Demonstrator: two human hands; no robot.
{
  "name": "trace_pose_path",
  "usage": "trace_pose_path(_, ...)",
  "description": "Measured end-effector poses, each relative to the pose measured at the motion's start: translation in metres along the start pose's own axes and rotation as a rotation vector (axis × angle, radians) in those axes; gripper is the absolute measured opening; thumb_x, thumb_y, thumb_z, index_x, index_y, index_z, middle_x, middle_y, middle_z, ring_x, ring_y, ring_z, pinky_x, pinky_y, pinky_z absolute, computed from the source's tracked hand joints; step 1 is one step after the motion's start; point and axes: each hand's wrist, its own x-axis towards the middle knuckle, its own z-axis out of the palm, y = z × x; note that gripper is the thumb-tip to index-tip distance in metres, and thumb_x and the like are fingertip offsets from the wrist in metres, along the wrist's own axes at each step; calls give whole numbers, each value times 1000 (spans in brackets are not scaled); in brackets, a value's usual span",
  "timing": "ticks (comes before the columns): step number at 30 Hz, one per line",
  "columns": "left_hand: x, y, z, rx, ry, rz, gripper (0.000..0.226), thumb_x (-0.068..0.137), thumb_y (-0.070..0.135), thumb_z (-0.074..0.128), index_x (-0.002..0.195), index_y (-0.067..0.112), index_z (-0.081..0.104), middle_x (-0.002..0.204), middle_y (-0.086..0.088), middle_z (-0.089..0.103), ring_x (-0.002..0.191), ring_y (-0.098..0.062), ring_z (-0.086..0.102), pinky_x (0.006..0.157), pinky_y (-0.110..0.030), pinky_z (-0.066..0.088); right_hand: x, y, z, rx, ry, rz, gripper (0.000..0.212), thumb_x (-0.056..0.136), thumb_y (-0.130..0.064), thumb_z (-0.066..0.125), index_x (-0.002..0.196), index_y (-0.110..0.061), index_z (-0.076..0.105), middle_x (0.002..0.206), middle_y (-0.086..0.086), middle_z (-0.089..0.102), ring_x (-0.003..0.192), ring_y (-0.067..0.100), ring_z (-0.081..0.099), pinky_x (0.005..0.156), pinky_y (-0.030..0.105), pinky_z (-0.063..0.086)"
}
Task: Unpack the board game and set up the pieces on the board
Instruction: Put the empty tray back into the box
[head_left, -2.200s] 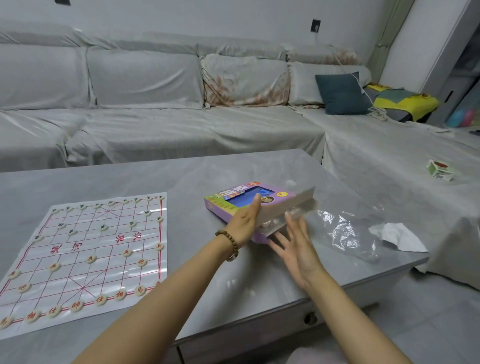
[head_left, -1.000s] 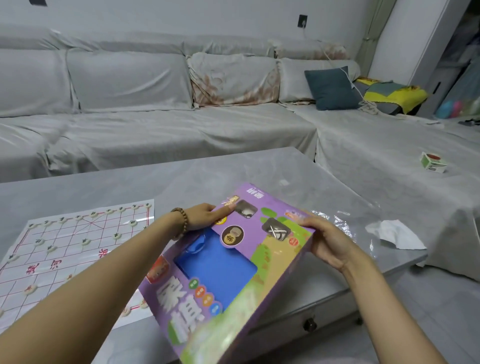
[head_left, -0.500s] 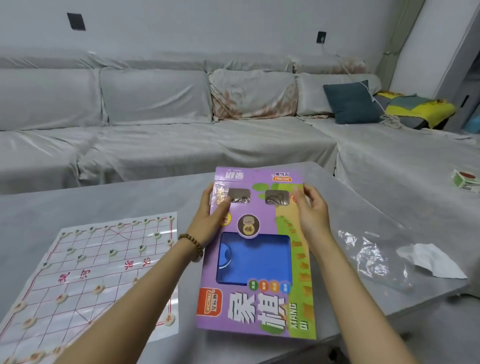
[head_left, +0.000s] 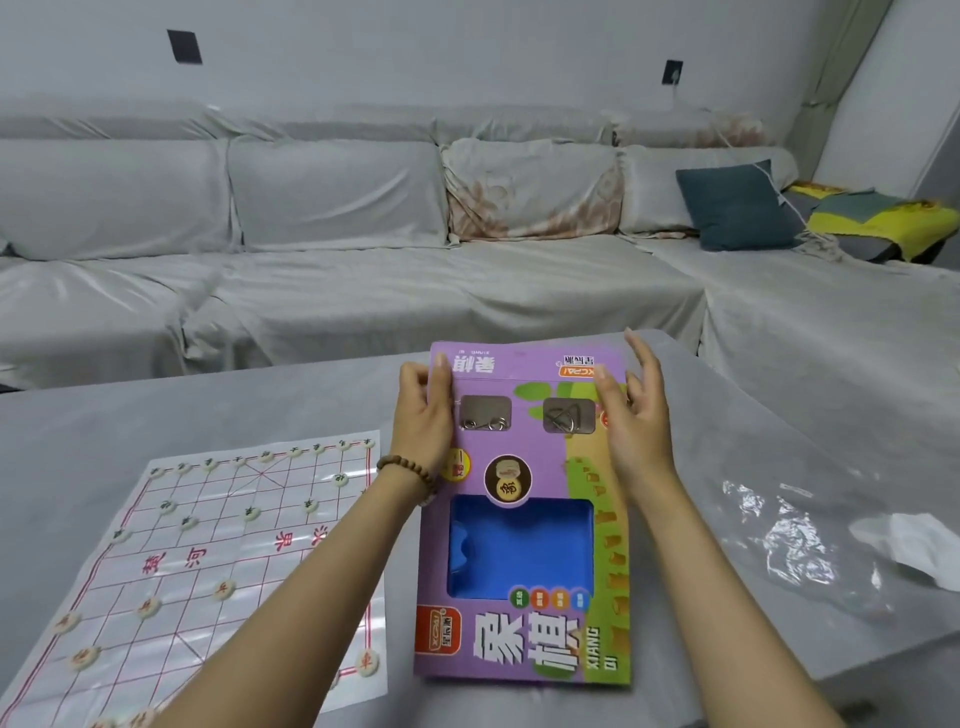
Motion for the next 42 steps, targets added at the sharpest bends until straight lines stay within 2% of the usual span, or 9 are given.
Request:
trace_pose_path(3,-2,5,-2,-32,12,27,25,99,36,33,96,12,42,77,6,52,59,5,54,52,-5,41,-4,-7,2,-3,9,-45,18,96,-14,52,105,-28,57,109,8,64,88,12,64,76,32,52)
trace_pose_path(7,-4,10,-6,-78,-14,27,25,100,30,36,118,17,49,91,10,57,73,5,59,55,-5,44,-10,-12,5,-26,78,-84,10,95,-15,54,90,-23,58,89,0,64,70,3,62,60,18,50)
trace_pose_path(12,-3,14,-9,-51,19,-50,17,98,27,41,96,14,51,82,4,56,71,-5,51,61,-18,43,-11,-14,8,-55,86,-23,8,94,-24,56,87,-27,57,99,-3,65,71,5,60,65,24,50)
trace_pose_path(15,-2,14,-9,-42,16,-79,18,97,24,41,86,11,47,75,1,49,67,-9,44,61,-23,38,-11,-18,7,-47,73,16,10,93,-20,57,84,-24,60,79,0,62,66,12,57,59,24,47)
trace_pose_path(20,-4,20,-10,-45,35,-47,17,94,16,43,77,11,46,65,1,42,59,-8,36,54,-21,34,-11,-27,9,-26,86,56,17,89,-11,57,76,-20,64,73,-1,63,63,12,57,57,22,45)
trace_pose_path(25,-7,26,-10,-37,30,-74,15,93,18,45,79,11,46,67,-3,40,61,-12,35,53,-23,32,-14,-34,9,-88,83,92,16,86,-17,60,71,-20,60,60,-9,58,54,8,53,52,20,42)
trace_pose_path(33,-20,31,-10,-101,57,-86,14,93,15,41,81,10,48,73,-5,45,66,-13,41,59,-26,34,-27,-44,12,-43,142,25,13,87,-11,59,75,-14,59,66,-6,57,52,1,53,48,13,42)
trace_pose_path(38,-26,36,-13,-134,49,-59,21,93,10,42,73,16,47,69,3,49,59,-6,43,48,-13,36,-34,-47,11,-25,137,-19,14,88,-11,60,76,-18,58,72,-3,60,58,6,57,50,14,44)
trace_pose_path(42,-27,36,-16,-57,46,-22,23,92,10,41,71,14,45,67,2,45,59,-7,39,51,-17,33,-37,-49,12,-63,161,-59,15,88,-11,60,75,-18,58,72,-4,59,60,6,58,51,16,46)
